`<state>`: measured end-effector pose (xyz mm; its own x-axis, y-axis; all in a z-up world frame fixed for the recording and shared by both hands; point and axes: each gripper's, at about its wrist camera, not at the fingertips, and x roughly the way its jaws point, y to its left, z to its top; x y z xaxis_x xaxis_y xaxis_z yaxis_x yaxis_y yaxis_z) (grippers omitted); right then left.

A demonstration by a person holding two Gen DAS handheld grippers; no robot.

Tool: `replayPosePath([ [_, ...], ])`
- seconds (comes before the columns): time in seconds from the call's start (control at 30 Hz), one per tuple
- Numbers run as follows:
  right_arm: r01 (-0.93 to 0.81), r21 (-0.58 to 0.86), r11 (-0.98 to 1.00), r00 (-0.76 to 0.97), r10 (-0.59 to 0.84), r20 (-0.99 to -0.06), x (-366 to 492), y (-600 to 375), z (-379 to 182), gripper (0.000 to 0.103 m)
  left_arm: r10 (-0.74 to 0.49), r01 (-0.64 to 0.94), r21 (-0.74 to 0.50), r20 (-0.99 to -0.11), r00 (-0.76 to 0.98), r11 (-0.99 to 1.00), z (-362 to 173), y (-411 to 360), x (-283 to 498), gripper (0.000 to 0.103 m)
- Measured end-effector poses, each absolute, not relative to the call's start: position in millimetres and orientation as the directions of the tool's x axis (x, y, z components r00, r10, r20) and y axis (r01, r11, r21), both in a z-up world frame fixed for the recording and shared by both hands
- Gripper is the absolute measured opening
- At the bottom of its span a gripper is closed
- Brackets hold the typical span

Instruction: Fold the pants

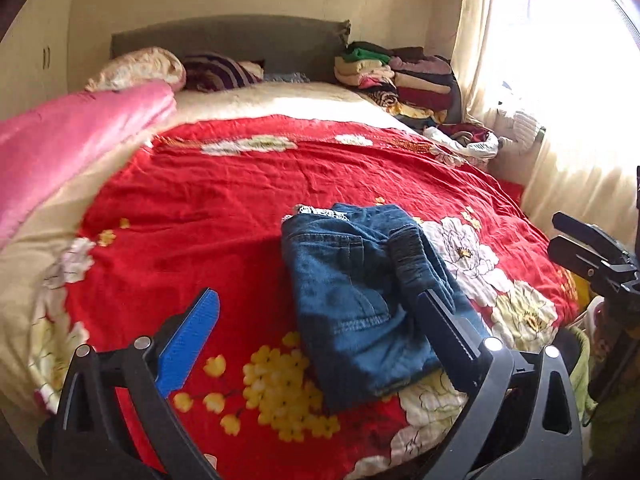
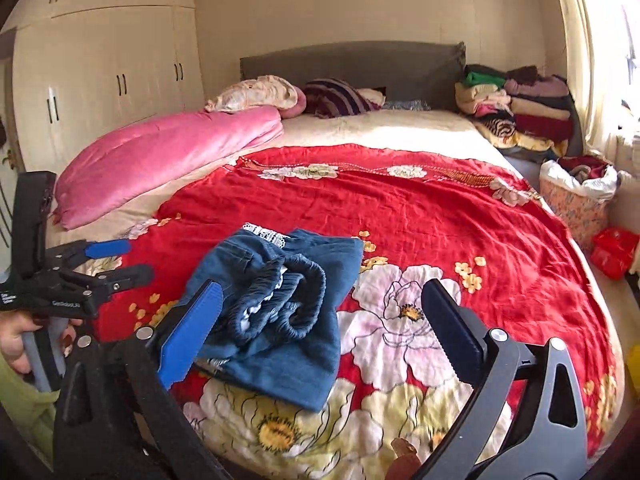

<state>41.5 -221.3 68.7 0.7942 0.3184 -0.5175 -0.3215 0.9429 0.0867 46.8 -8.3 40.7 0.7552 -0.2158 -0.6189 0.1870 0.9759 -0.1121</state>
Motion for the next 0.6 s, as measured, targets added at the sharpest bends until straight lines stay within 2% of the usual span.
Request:
replayPosePath([
  [0.13, -0.319, 0.065, 0.945, 0.792, 0.304, -0.529, 21.9, -215.9, 63.8, 0.094, -0.233, 0.200, -0.125, -0.632, 0.739, 0.972, 38.4, -11.0, 30.4, 0.099],
  [0.23, -0.316, 0.052, 0.947, 0.767, 0.287, -0.574, 15.3, -210.2, 50.8, 0.094, -0.249, 0.193, -0.158, -0.656, 0.712, 0.968, 25.8, -14.5, 19.8, 0.099],
  [0.6, -0.237, 0.050, 0.970, 0.691, 0.205, -0.694, 11.4, -202.8, -2.7, 0.094, -0.203, 0.106, -0.179, -0.708, 0.677, 0.978, -14.4, -14.6, 9.2, 0.099],
])
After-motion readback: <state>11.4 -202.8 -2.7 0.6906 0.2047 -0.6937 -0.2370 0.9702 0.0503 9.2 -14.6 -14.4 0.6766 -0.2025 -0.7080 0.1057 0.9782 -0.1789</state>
